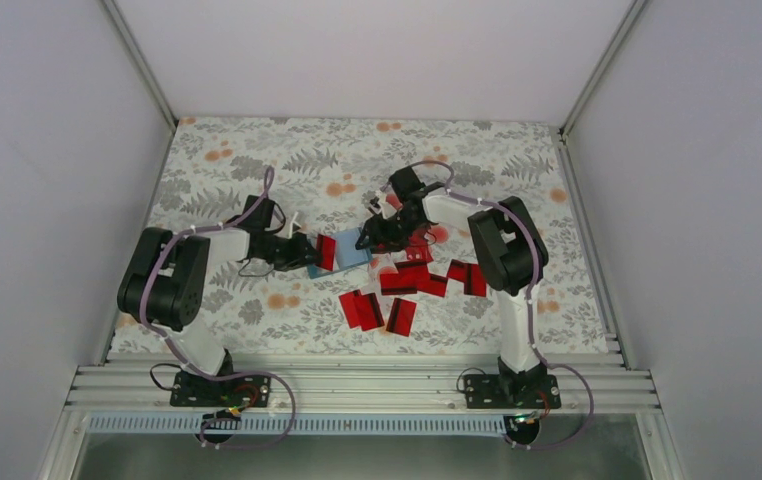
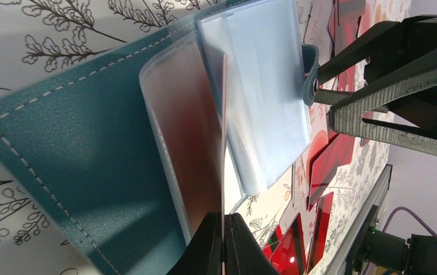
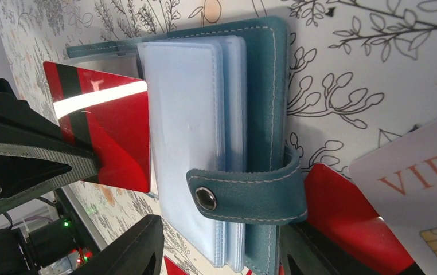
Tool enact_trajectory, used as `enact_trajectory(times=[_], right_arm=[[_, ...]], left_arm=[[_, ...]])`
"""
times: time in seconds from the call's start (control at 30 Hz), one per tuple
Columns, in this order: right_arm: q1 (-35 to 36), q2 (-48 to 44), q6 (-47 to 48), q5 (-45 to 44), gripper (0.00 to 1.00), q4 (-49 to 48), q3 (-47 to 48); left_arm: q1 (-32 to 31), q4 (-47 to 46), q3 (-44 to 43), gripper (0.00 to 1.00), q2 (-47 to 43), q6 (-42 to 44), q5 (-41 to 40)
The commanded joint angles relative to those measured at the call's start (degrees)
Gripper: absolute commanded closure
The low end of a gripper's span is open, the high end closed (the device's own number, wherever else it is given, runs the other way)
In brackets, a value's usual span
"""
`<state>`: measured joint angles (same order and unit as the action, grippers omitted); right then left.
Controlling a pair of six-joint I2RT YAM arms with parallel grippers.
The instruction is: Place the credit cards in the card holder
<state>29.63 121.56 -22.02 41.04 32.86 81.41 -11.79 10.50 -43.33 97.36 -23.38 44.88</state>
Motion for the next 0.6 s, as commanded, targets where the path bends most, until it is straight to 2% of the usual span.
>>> enact_trajectory(times=[0.0, 0.57], right_arm=[[0.39, 2.58, 0.74, -2.85, 0.49, -0.43, -1.88], [0.43, 3.16, 1.51, -1.22, 0.5, 0.61, -1.38]], left_arm=[[-0.38, -0.65, -0.96, 0.98, 1.57, -0.04, 2.25], [-0.34, -0.88, -3.5, 0.98, 4.27, -3.78, 3.64]])
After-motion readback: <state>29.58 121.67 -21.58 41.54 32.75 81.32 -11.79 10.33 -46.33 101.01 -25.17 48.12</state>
